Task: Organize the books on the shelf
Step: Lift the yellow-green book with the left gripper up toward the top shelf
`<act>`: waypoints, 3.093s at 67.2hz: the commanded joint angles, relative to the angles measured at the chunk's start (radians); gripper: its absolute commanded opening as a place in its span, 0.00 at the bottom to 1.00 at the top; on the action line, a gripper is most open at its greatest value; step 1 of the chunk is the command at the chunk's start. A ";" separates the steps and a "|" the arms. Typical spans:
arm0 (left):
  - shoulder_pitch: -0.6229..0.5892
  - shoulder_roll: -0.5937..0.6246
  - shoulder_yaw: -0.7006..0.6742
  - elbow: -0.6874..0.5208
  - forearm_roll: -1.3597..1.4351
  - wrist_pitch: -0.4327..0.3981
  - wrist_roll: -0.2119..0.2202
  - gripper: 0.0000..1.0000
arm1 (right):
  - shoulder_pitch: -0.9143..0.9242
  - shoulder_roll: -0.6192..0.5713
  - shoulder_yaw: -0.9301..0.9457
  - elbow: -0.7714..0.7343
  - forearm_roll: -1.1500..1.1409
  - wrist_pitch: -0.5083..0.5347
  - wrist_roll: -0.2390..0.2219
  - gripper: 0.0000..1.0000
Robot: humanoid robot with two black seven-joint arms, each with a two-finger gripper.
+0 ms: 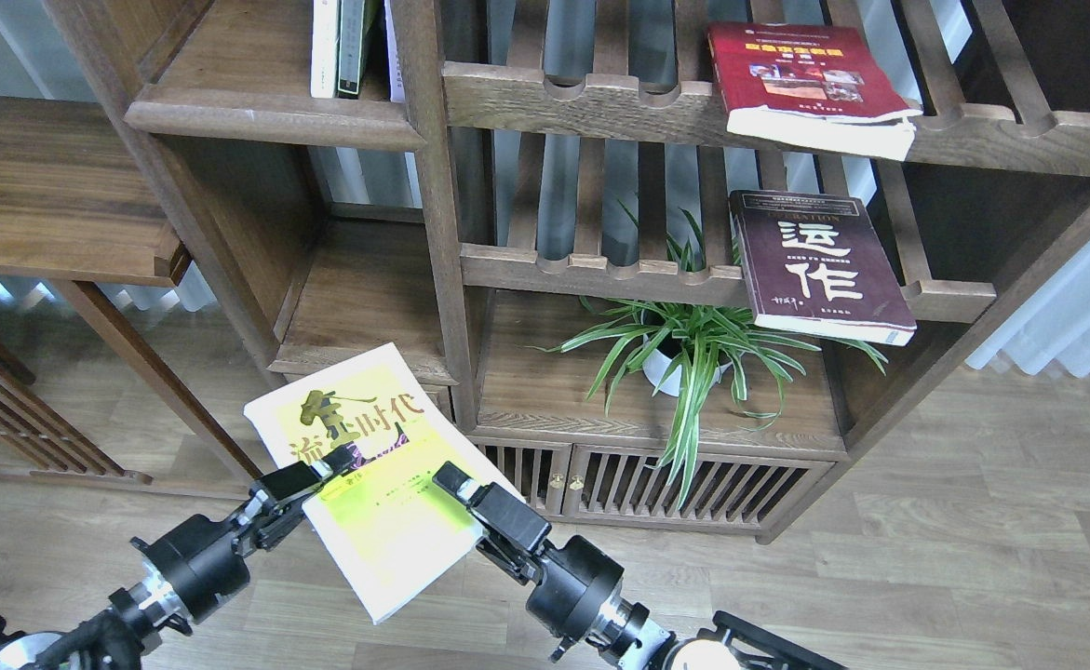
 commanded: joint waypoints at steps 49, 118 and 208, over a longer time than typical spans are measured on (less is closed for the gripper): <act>-0.094 0.083 -0.389 -0.010 0.137 0.000 0.066 0.10 | 0.019 0.000 0.063 -0.100 -0.054 0.000 0.000 0.99; -0.447 -0.253 -0.673 0.159 0.534 0.000 0.046 0.04 | 0.013 0.000 0.055 -0.107 -0.099 0.000 0.000 0.99; -0.637 -0.299 -0.756 0.263 0.652 0.000 -0.062 0.03 | 0.012 0.000 0.049 -0.102 -0.120 0.000 0.003 0.99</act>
